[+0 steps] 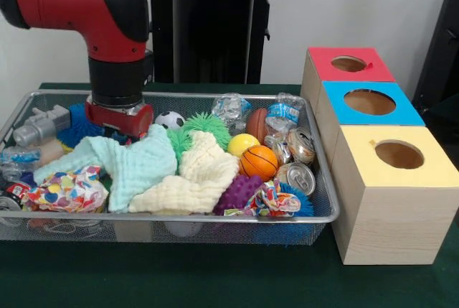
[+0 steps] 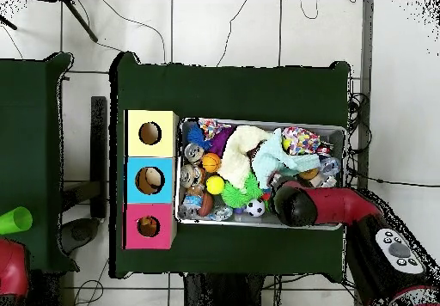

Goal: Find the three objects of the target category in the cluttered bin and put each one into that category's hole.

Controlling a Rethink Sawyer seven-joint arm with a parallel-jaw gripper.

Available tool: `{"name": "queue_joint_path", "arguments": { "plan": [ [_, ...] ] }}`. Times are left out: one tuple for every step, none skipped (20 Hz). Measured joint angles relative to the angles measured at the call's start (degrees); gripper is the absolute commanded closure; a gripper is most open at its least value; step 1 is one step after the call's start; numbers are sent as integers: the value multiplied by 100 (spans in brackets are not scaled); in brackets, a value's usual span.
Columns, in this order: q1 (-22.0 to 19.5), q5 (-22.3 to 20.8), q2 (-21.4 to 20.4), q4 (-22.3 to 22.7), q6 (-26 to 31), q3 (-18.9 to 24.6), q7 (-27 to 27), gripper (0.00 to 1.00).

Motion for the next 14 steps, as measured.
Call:
{"name": "queue_joint_path", "arguments": {
  "plan": [
    [8,25,-12,2,1,-1,0,0],
    [49,144,-64,21,11,-7,0,0],
    [77,215,-93,33,24,-10,0,0],
    [110,294,-123,46,35,-14,0,0],
    [141,355,-147,59,47,-18,0,0],
    [225,502,-205,91,74,-26,0,0],
    [312,634,-249,119,98,-36,0,0],
    [377,719,-277,135,110,-44,0,0],
    [429,784,-296,144,118,-50,0,0],
    [577,956,-344,156,135,-71,0,0],
    [616,1000,-356,157,138,-76,0,0],
    [803,1211,-424,158,159,-86,0,0],
    [875,1298,-458,159,175,-85,0,0],
    [944,1388,-496,160,204,-85,0,0]
  ]
}}
